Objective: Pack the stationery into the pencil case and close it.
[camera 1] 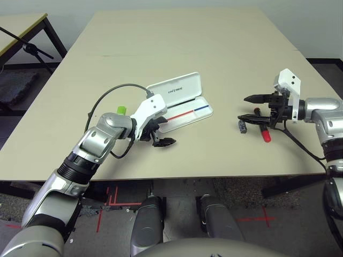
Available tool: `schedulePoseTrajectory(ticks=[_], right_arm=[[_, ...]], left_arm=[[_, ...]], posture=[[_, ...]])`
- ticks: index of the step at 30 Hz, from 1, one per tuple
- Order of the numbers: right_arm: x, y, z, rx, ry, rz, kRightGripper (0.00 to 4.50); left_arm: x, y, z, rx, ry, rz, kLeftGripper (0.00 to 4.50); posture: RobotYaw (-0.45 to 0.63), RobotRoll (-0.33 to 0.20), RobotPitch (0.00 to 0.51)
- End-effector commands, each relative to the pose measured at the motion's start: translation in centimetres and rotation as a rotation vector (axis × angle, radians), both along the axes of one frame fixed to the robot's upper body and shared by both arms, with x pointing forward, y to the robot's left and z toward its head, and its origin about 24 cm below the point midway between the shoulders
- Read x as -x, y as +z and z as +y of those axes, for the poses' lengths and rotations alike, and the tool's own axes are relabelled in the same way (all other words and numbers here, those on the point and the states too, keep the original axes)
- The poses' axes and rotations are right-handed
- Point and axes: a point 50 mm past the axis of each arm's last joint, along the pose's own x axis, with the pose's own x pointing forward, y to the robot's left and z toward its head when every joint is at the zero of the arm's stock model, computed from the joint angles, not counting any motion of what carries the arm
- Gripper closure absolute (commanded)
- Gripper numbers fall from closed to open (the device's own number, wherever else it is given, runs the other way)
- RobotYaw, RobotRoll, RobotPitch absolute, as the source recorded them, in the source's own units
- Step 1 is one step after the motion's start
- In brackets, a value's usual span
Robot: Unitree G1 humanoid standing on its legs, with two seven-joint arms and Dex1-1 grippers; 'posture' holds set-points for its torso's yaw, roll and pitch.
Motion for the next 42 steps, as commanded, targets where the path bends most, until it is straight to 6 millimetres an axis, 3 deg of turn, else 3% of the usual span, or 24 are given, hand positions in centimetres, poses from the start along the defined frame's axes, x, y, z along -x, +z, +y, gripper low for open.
schedulePoseTrajectory(ticks=[1, 10, 12, 15, 23, 35, 42], right_arm=[[0.1, -0.4, 0.2, 0.014, 0.007, 0.001, 0.03], [0.0, -0.5, 0.4, 0.016, 0.001, -0.007, 0.03], [0.0, -0.5, 0.4, 0.017, 0.001, -0.007, 0.00], [0.0, -0.5, 0.5, 0.007, 0.007, -0.005, 0.00], [0.5, 1.2, 0.7, -0.130, 0.017, 0.064, 0.00], [2.9, 0.1, 1.2, -0.033, 0.130, 0.214, 0.00], [3.3, -0.1, 1.5, -0.005, 0.156, 0.233, 0.00]], left_arm=[[-0.1, -0.2, -0.4, -0.019, -0.027, 0.008, 0.00], [0.0, -0.8, -0.5, -0.041, -0.047, 0.041, 0.00], [0.1, -0.9, -0.6, -0.037, -0.052, 0.053, 0.36], [0.2, -0.8, -0.5, -0.036, -0.054, 0.059, 1.30], [0.2, -0.9, -0.3, -0.029, -0.058, 0.069, 4.45], [1.6, 0.5, 0.7, -0.107, -0.259, -0.035, 4.49], [2.6, 0.7, 1.3, -0.140, -0.381, -0.054, 4.49]], posture=[[-0.03, 0.000, 0.094], [-0.04, 0.000, 0.094], [-0.04, 0.000, 0.094], [-0.04, 0.000, 0.096], [-0.04, 0.000, 0.097], [-0.04, 0.000, 0.100], [-0.04, 0.000, 0.102]])
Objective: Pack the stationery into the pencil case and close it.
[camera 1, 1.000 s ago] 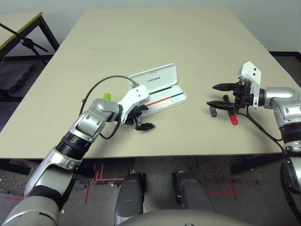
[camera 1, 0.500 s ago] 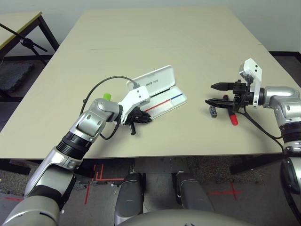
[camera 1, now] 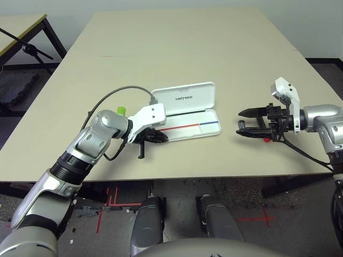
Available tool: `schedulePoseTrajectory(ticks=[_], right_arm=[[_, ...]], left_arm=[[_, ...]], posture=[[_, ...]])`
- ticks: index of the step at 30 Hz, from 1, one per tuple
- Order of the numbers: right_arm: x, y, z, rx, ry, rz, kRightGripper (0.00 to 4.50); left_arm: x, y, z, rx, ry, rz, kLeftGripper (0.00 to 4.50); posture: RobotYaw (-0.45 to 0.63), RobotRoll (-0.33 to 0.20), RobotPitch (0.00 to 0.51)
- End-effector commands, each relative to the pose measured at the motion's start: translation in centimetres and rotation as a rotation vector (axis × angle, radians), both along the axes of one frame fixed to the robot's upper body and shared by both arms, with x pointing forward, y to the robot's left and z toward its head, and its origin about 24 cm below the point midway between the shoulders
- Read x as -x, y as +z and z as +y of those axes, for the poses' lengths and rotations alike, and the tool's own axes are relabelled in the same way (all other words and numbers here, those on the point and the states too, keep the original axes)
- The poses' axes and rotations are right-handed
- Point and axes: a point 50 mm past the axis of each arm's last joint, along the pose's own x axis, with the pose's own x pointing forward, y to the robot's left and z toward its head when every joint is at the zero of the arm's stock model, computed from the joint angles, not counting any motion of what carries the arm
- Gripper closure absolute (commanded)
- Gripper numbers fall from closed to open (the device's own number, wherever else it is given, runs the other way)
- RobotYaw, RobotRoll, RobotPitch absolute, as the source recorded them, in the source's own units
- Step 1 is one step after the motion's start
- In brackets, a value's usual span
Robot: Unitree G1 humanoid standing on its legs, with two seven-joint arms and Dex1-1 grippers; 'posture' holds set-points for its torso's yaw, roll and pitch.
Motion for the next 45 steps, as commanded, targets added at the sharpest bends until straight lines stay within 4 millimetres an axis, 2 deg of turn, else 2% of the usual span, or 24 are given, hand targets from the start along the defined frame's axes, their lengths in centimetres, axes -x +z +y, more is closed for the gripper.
schedulePoseTrajectory(ticks=[1, 19, 45], right_arm=[[0.2, -0.1, 0.1, 0.019, 0.017, 0.009, 0.00], [0.2, -0.5, 0.4, 0.044, 0.035, 0.011, 0.00], [0.1, -1.0, 0.4, 0.064, 0.026, -0.002, 0.00]], left_arm=[[0.6, 0.0, 0.1, -0.025, -0.069, -0.007, 4.49], [0.7, -0.9, 0.7, -0.060, -0.032, 0.002, 4.49], [0.9, -1.0, 0.9, -0.048, 0.018, 0.009, 4.49]], posture=[[-0.04, 0.000, 0.102], [-0.03, 0.000, 0.092], [-0.03, 0.000, 0.094]])
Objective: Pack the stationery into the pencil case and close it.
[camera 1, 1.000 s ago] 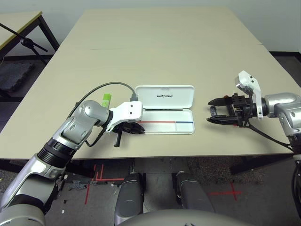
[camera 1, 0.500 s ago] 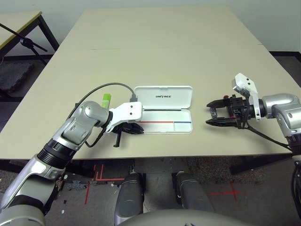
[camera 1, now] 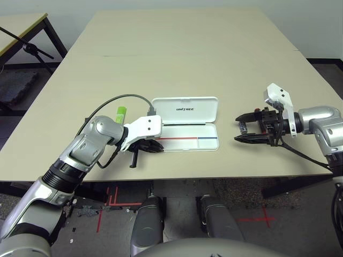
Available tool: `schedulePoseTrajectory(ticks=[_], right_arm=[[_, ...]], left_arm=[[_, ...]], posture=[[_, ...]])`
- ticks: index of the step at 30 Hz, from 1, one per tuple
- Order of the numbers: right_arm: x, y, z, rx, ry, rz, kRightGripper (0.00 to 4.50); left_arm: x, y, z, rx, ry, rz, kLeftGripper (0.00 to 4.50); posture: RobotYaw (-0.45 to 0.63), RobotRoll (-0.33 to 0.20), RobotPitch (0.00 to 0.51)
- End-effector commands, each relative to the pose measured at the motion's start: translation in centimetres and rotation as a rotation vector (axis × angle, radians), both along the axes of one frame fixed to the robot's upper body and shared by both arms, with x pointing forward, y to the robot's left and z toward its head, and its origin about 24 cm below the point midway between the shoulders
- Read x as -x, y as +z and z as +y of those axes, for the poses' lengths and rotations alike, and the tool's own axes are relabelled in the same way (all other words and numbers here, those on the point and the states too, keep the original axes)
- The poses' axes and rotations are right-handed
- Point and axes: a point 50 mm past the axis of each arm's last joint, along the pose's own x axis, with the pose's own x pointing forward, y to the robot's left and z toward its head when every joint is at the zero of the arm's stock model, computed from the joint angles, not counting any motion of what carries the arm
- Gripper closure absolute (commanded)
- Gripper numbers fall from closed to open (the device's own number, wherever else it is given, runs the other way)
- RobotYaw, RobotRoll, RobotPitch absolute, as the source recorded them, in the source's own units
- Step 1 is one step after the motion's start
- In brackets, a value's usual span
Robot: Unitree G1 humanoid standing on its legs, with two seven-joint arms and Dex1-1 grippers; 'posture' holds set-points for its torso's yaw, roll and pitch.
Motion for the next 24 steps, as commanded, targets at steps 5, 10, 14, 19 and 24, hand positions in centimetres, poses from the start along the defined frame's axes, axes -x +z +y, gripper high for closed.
schedulePoseTrajectory(ticks=[5, 10, 14, 19, 24], right_arm=[[0.0, -0.4, -0.1, 0.013, 0.002, 0.003, 0.00], [0.0, -0.4, -0.2, 0.005, 0.000, 0.005, 0.00], [0.1, -0.3, -0.3, 0.003, -0.003, 0.004, 0.00], [0.0, 0.1, -0.5, -0.015, -0.010, -0.009, 0.00], [-0.2, 1.1, -0.3, -0.092, -0.008, -0.061, 0.00]], left_arm=[[0.7, 0.6, -0.6, 0.081, -0.015, 0.012, 3.03], [1.4, 2.1, -0.8, 0.121, -0.049, -0.016, 1.18], [1.5, 3.8, -0.4, 0.142, -0.046, -0.069, 0.05], [1.7, 5.8, 0.1, 0.179, -0.044, -0.106, 0.05], [1.8, 6.1, 0.2, 0.201, -0.034, -0.117, 0.05]], posture=[[-0.03, 0.000, 0.095], [-0.03, 0.000, 0.096], [-0.03, 0.000, 0.097], [-0.03, 0.000, 0.100], [-0.03, 0.000, 0.103]])
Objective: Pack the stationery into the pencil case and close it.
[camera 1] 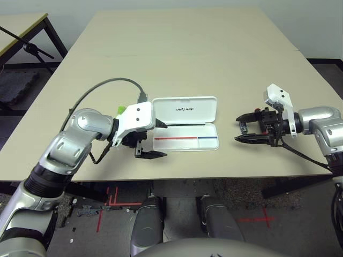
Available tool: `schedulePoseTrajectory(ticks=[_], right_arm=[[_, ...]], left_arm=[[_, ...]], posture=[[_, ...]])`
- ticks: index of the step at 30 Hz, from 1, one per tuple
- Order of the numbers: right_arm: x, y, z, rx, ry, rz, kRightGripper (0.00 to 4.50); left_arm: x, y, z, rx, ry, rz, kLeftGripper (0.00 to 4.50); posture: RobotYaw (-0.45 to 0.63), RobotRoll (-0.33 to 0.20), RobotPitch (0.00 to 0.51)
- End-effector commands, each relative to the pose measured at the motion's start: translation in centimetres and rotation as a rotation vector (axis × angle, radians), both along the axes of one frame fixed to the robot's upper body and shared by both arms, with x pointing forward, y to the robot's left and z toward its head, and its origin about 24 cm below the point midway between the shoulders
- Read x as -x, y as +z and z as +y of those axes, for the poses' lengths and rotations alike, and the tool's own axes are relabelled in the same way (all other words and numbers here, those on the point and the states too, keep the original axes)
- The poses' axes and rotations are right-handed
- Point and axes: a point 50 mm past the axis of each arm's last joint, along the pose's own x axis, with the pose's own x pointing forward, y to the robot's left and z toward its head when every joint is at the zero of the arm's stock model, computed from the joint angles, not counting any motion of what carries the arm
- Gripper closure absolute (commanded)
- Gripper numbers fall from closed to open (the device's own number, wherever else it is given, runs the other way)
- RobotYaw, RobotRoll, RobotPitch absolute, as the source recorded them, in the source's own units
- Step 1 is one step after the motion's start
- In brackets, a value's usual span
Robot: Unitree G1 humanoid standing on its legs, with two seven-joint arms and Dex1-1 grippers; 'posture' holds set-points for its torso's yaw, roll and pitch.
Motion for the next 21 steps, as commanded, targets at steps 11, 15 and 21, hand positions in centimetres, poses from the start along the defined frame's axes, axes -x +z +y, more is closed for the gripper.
schedulePoseTrajectory(ticks=[11, 15, 21], right_arm=[[-3.2, 3.9, -1.4, -0.253, -0.516, -0.305, 0.00], [-3.2, 4.4, -2.4, -0.232, -0.740, -0.251, 0.00], [-2.5, 4.0, -4.2, -0.118, -1.001, -0.012, 0.00]], left_arm=[[0.1, -1.2, 0.2, 0.005, 0.000, 0.023, 0.05], [0.0, -1.6, 0.3, -0.001, -0.002, 0.032, 0.05], [-0.3, -2.0, -0.1, -0.002, -0.017, 0.030, 0.05]], posture=[[-0.04, 0.000, 0.112], [-0.06, 0.000, 0.113], [-0.08, 0.000, 0.108]])
